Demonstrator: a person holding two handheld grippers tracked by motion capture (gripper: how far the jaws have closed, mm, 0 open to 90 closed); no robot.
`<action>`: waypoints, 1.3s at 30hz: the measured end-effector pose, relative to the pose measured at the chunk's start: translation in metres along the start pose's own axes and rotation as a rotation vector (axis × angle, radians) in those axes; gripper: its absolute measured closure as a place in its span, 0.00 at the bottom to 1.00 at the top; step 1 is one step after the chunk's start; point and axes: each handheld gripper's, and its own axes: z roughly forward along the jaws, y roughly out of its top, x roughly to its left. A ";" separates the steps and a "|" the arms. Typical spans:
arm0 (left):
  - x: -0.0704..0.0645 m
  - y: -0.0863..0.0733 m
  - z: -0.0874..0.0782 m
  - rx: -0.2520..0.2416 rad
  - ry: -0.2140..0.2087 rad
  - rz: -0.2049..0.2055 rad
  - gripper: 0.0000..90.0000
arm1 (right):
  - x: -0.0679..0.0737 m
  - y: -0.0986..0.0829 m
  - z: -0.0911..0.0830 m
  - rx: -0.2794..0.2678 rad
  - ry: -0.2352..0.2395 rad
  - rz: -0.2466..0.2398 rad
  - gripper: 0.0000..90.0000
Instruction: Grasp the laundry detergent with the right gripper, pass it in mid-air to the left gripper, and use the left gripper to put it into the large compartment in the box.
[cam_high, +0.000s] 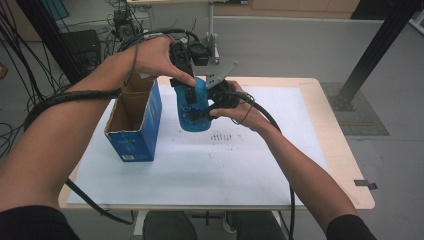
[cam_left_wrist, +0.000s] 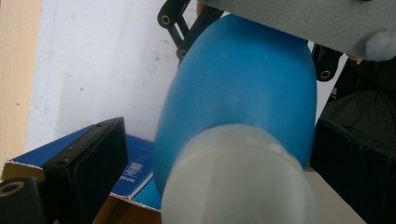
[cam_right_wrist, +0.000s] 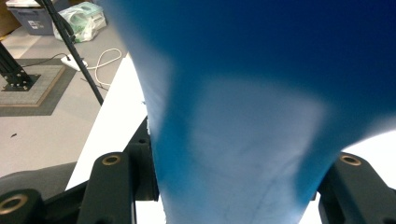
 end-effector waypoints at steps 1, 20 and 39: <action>0.000 0.000 0.000 -0.001 -0.004 0.000 0.05 | 0.000 0.000 0.000 0.000 0.000 0.000 0.48; 0.000 0.001 0.001 0.007 -0.001 0.006 0.06 | 0.000 -0.001 0.000 -0.006 -0.004 0.002 0.48; -0.001 0.004 0.001 0.017 0.004 0.018 0.09 | 0.001 -0.001 -0.001 -0.012 -0.006 -0.003 0.47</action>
